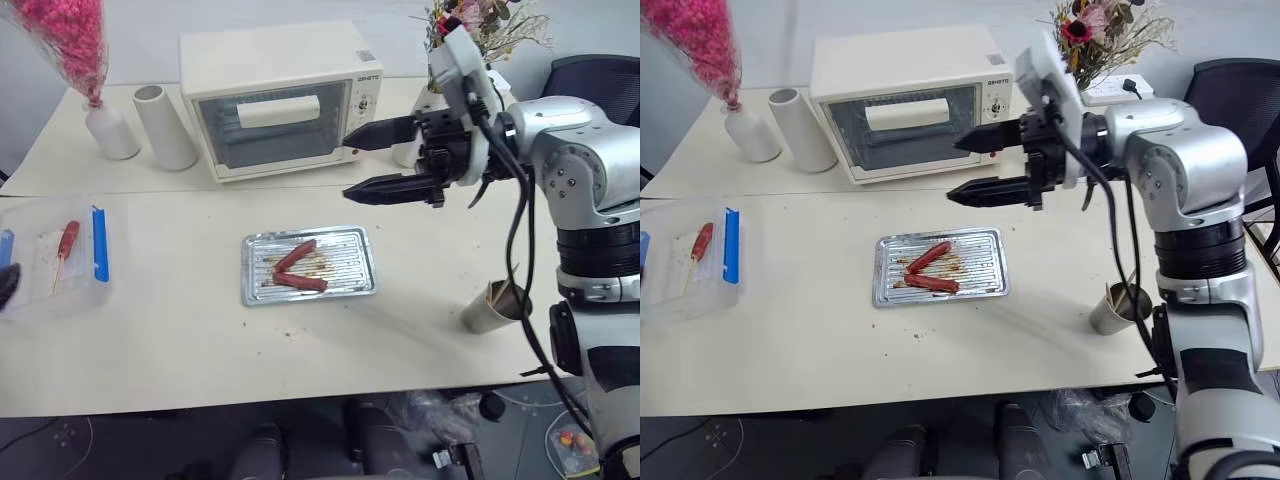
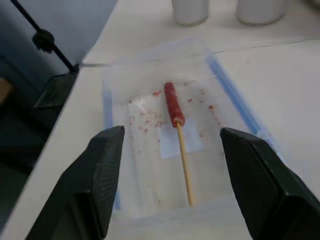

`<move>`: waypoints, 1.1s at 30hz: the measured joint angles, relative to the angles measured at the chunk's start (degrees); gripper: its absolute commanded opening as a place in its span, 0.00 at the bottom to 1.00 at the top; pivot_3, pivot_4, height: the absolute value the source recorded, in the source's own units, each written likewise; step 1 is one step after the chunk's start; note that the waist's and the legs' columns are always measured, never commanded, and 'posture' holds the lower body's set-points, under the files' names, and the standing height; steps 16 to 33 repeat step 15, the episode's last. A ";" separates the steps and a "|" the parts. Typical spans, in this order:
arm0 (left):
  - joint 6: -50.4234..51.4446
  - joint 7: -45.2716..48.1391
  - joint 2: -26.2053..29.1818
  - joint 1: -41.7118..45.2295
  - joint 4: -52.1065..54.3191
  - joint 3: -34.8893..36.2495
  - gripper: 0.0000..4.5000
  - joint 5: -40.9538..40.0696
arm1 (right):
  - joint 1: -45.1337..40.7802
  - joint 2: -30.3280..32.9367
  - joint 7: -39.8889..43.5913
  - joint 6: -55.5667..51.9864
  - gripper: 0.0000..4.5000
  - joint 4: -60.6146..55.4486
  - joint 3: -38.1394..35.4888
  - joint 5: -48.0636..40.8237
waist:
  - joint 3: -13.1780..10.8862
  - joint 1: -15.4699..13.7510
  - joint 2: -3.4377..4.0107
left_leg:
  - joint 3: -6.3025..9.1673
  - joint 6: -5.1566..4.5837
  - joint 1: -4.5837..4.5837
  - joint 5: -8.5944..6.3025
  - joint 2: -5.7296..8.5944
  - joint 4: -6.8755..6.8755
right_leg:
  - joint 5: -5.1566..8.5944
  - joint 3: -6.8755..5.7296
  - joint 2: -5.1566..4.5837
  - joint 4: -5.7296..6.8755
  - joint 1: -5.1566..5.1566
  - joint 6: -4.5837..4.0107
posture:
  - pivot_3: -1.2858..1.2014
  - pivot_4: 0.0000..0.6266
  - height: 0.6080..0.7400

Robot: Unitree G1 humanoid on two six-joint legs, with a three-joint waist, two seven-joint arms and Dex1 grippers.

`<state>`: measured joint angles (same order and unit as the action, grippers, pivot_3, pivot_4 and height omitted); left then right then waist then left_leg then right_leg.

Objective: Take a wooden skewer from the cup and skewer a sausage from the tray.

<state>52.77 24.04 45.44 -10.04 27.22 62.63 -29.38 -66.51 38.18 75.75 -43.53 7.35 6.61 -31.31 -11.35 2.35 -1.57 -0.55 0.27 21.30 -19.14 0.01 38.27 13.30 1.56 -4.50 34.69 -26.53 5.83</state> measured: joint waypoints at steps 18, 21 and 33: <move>-3.61 39.10 -7.07 -37.93 9.30 28.53 0.69 -19.80 | -5.82 4.69 13.55 26.09 1.00 28.62 4.99 13.37 | -0.14 0.84 0.26 | -0.39 0.21 -0.22 -0.03 -0.20 0.00 | 0.49 -1.22 0.12 -0.16 0.08 -1.14 | 0.52 0.24 1.00; -3.61 39.10 -7.07 -37.93 9.30 28.53 0.69 -19.80 | -5.82 4.69 13.55 26.09 1.00 28.62 4.99 13.37 | -0.14 0.84 0.26 | -0.39 0.21 -0.22 -0.03 -0.20 0.00 | 0.49 -1.22 0.12 -0.16 0.08 -1.14 | 0.52 0.24 1.00; -3.61 39.10 -7.07 -37.93 9.30 28.53 0.69 -19.80 | -5.82 4.69 13.55 26.09 1.00 28.62 4.99 13.37 | -0.14 0.84 0.26 | -0.39 0.21 -0.22 -0.03 -0.20 0.00 | 0.49 -1.22 0.12 -0.16 0.08 -1.14 | 0.52 0.24 1.00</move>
